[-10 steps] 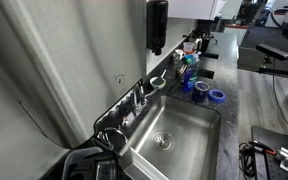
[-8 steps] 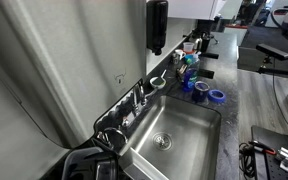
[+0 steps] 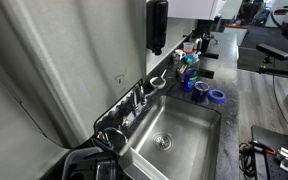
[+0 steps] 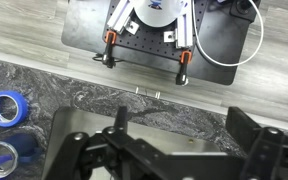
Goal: Open the tap
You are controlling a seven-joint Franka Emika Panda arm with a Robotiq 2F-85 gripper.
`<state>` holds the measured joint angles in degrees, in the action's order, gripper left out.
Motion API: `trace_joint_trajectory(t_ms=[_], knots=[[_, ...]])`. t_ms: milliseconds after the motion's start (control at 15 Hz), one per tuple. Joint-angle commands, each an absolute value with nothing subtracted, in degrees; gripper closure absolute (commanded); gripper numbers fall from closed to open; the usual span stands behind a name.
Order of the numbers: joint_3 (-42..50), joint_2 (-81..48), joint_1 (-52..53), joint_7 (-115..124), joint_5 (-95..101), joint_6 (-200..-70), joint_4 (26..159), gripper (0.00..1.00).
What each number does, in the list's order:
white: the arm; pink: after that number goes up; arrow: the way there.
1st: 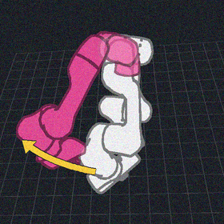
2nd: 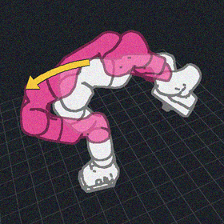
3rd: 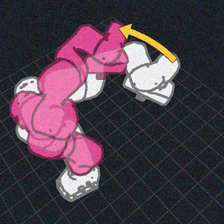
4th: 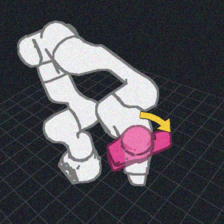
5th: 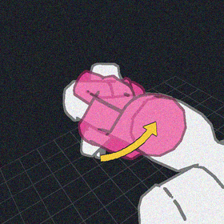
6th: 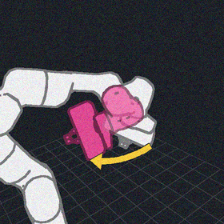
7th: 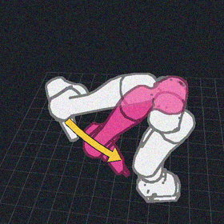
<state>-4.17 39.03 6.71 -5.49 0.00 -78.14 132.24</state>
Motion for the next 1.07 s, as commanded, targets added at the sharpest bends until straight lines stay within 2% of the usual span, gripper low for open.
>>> trace_joint_trajectory(t_ms=[0, 733, 933, 1000], knots=[[-3.41, 37.19, 6.87, -7.16, 0.56, -80.90, 132.12, 0.00], [3.26, 15.21, 5.44, -25.22, 8.96, -114.16, 128.95, 0.00], [3.98, 8.67, 4.20, -28.03, 11.18, -119.13, 125.57, 0.00], [2.92, 13.43, 4.54, -25.60, 9.77, -117.67, 129.44, 0.00]])
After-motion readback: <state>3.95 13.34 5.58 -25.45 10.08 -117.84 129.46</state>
